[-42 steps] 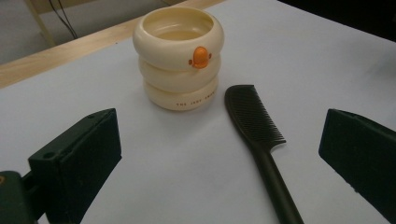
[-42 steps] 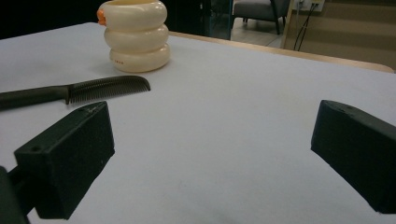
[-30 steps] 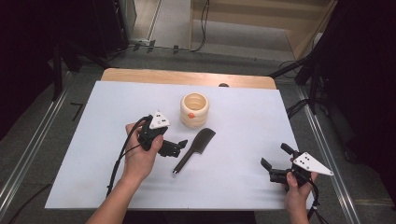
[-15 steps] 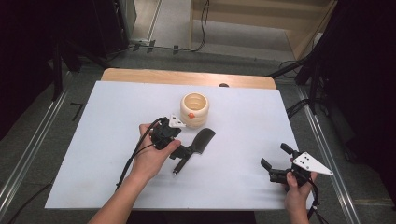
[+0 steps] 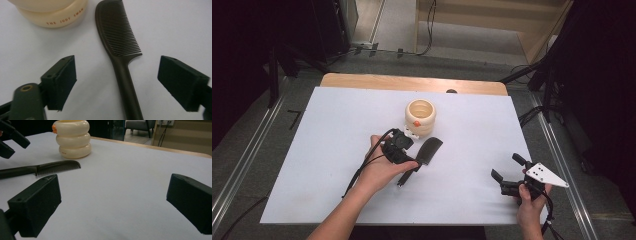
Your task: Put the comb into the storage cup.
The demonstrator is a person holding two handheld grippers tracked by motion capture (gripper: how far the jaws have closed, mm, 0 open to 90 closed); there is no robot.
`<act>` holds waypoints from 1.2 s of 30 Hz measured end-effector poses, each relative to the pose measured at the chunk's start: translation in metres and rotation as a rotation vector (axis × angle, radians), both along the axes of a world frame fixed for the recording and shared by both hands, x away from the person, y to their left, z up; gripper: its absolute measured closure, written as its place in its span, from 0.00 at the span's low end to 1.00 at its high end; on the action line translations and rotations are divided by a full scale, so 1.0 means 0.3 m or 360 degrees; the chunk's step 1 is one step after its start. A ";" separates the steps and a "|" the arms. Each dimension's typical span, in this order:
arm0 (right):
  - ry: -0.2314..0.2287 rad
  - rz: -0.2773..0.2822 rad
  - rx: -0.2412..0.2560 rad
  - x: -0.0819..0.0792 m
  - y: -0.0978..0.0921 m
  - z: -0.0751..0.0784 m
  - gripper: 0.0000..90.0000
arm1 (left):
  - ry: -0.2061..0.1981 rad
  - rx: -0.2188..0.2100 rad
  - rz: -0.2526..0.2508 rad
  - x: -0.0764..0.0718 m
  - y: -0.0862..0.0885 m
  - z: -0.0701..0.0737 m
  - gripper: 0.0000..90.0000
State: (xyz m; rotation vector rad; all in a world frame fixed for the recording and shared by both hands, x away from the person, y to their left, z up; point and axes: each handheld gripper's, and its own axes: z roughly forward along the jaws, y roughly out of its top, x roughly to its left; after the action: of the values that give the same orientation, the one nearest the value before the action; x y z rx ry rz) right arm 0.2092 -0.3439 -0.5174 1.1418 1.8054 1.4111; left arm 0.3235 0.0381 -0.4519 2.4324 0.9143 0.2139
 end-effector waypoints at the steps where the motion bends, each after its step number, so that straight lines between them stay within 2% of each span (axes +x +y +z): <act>1: -0.0001 0.0000 -0.0001 0.000 0.000 0.000 0.00 | 0.0008 0.0001 0.0010 0.001 -0.005 -0.003 0.24; 3: 0.0004 0.0000 0.0000 0.001 0.000 0.000 0.00 | 0.0020 0.0029 0.0012 0.002 -0.012 -0.007 0.32; 6: 0.0005 0.0001 0.0001 0.001 -0.001 0.000 0.00 | 0.0014 0.0050 0.0019 0.003 -0.020 -0.010 0.36; 8: 0.0009 -0.0003 0.0004 0.001 0.000 -0.001 0.00 | 0.0024 0.0069 0.0030 0.005 -0.024 -0.012 0.42; 12: 0.0011 -0.0004 0.0002 0.002 0.000 -0.001 0.00 | 0.0045 0.0108 0.0021 0.005 -0.033 -0.022 0.47; 15: 0.0011 -0.0004 0.0000 0.003 -0.001 -0.001 0.00 | 0.0090 0.0132 0.0012 0.011 -0.035 -0.027 0.49; 19: 0.0013 -0.0003 0.0000 0.003 -0.001 -0.001 0.00 | 0.0150 0.0130 -0.0003 0.017 -0.037 -0.035 0.54; 22: 0.0016 -0.0004 0.0001 0.004 0.000 -0.001 0.00 | 0.0170 0.0144 -0.0011 0.018 -0.042 -0.044 0.58; 25: 0.0015 -0.0003 0.0000 0.004 0.000 -0.002 0.00 | 0.0178 0.0187 -0.0015 0.016 -0.049 -0.053 0.61; 32: 0.0014 -0.0007 0.0002 0.005 -0.001 -0.002 0.00 | 0.0196 0.0207 -0.0032 0.011 -0.058 -0.062 0.65; 36: 0.0015 -0.0009 0.0002 0.005 -0.001 -0.002 0.00 | 0.0204 0.0252 -0.0052 0.005 -0.064 -0.069 0.66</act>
State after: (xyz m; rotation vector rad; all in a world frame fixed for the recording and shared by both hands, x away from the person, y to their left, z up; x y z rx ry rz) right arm 0.2106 -0.3442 -0.5180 1.1549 1.8066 1.4061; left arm 0.3249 0.0189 -0.4727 2.6307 0.9437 0.1237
